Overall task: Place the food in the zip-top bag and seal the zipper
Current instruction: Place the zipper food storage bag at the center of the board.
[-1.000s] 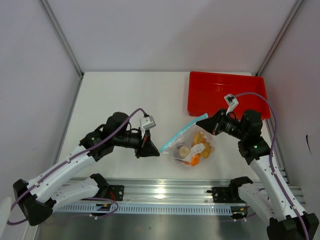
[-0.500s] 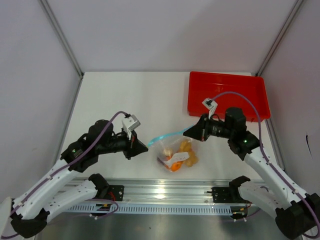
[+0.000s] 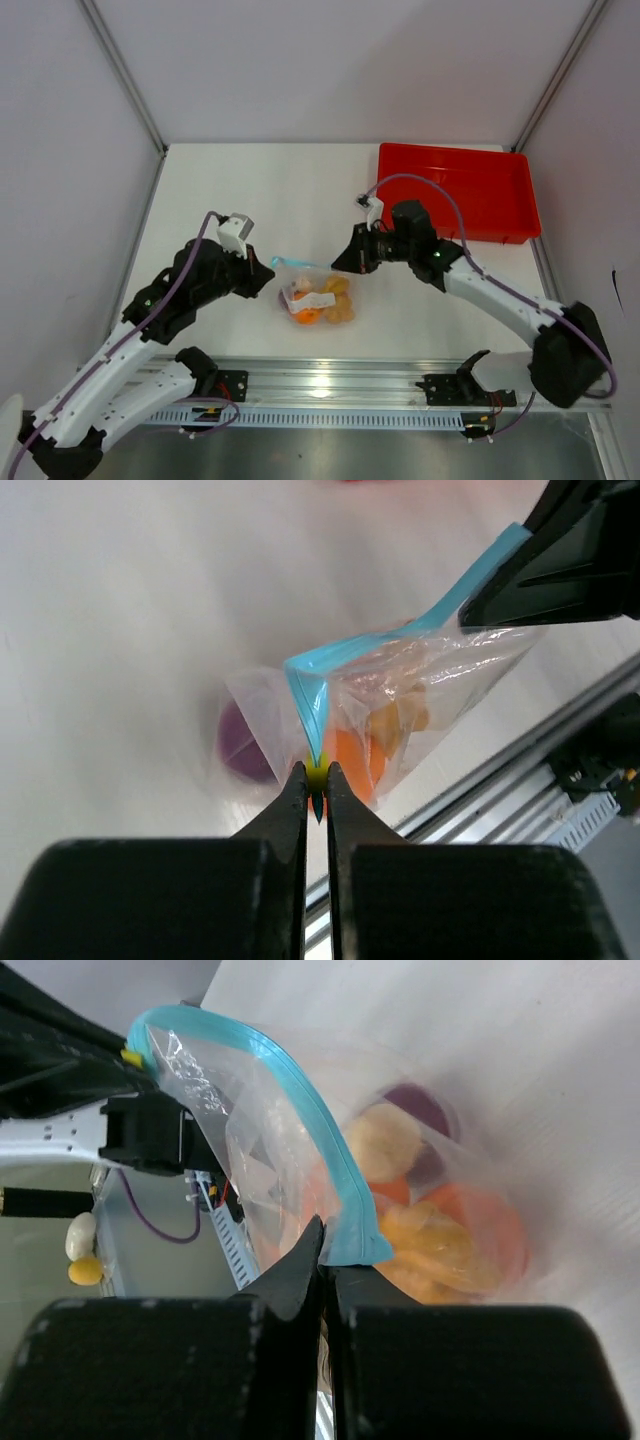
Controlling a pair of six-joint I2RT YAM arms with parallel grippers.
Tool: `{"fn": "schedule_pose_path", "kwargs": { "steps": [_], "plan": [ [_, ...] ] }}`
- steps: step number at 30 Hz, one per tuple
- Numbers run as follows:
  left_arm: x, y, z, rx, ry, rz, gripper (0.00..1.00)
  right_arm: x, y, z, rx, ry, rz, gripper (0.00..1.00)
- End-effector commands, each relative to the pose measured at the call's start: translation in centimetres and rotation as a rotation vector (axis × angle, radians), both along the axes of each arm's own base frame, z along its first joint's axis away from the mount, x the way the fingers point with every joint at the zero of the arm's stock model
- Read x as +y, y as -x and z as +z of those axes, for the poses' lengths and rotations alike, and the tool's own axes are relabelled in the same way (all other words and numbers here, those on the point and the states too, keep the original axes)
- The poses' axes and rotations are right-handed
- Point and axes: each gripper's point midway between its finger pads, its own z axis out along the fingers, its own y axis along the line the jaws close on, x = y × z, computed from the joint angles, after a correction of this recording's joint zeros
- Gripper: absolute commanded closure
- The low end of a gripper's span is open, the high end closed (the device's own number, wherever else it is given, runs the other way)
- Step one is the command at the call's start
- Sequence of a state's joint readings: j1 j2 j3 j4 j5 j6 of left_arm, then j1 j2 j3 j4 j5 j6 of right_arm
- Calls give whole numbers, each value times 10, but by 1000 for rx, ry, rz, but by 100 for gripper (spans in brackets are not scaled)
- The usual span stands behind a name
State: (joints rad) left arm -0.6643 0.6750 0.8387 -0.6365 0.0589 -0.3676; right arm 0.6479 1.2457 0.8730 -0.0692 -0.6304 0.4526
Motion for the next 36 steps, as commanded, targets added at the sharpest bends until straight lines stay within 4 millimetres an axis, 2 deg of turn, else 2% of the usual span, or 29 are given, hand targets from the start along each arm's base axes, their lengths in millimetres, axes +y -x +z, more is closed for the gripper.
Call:
{"fn": "schedule_pose_path", "kwargs": {
  "steps": [1, 2, 3, 4, 5, 6, 7, 9, 10, 11, 12, 13, 14, 15, 16, 17, 18, 19, 20, 21, 22, 24, 25, 27, 29, 32, 33, 34, 36],
  "plan": [
    [5, -34, -13, 85, 62, 130, 99, 33, -43, 11, -26, -37, -22, 100],
    [4, -39, -14, 110, 79, 135, 99, 42, -56, 23, -46, -57, -18, 100],
    [6, -47, -13, 115, 84, 154, 100, 47, -66, 22, -41, -54, -28, 100],
    [15, -58, -14, 117, 84, 194, 99, 55, -80, 1, 6, -19, -36, 100],
    [16, -70, -13, 104, 79, 209, 99, 60, -90, -2, 19, -15, -39, 100],
    [20, -79, -12, 94, 78, 231, 99, 67, -106, 15, -5, -39, -43, 100],
    [31, -92, -13, 93, 83, 275, 98, 74, -121, -7, 39, -12, -55, 100],
    [35, -114, -16, 115, 90, 294, 96, 77, -140, -18, 89, 5, -77, 100],
    [45, -124, -20, 153, 108, 332, 96, 80, -162, -27, 107, 7, -99, 100],
    [44, -131, -12, 175, 128, 320, 95, 81, -172, -31, 120, 6, -109, 100],
    [44, -136, -24, 242, 128, 315, 92, 81, -180, -34, 133, 4, -109, 100],
    [44, -143, -16, 228, 145, 311, 87, 80, -201, -23, 107, -7, -131, 100],
    [45, -150, -10, 207, 146, 317, 68, 81, -212, -43, 136, 19, -141, 100],
    [45, -157, -9, 198, 148, 315, 60, 82, -217, -45, 149, 22, -127, 100],
    [45, -161, -2, 174, 150, 305, 55, 85, -230, -31, 115, -2, -129, 100],
    [46, -165, 4, 155, 146, 313, 41, 82, -242, -45, 141, 3, -143, 100],
    [47, -168, 11, 143, 148, 316, 36, 82, -247, -43, 149, -11, -134, 100],
    [50, -168, 14, 130, 141, 330, 31, 83, -251, -42, 157, -20, -139, 100],
    [52, -167, 19, 113, 141, 342, 9, 80, -261, -34, 143, -33, -151, 100],
    [54, -164, 24, 96, 144, 348, 1, 81, -265, -38, 151, -33, -155, 100],
    [56, -158, 40, 38, 157, 351, 1, 79, -268, -36, 146, -43, -158, 100],
    [64, -150, 45, -5, 156, 383, 0, 79, -273, -37, 157, -52, -167, 100],
    [66, -140, 58, -47, 169, 382, 0, 78, -276, -40, 161, -46, -175, 100],
    [62, -126, 63, -60, 188, 355, 1, 77, -281, -49, 165, -26, -195, 100],
    [55, -105, 72, -87, 225, 309, 1, 75, -284, -57, 170, -10, -209, 94],
    [37, -72, 66, -57, 282, 206, 0, 70, -291, -72, 185, 22, -257, 81],
    [27, -60, 57, -18, 311, 156, 1, 67, -295, -75, 181, 31, -278, 71],
    [23, -52, 55, -11, 326, 134, 1, 66, -297, -78, 185, 36, -284, 68],
    [13, -30, 41, 18, 359, 83, 0, 65, -302, -77, 183, 39, -306, 58]
  ]
}}
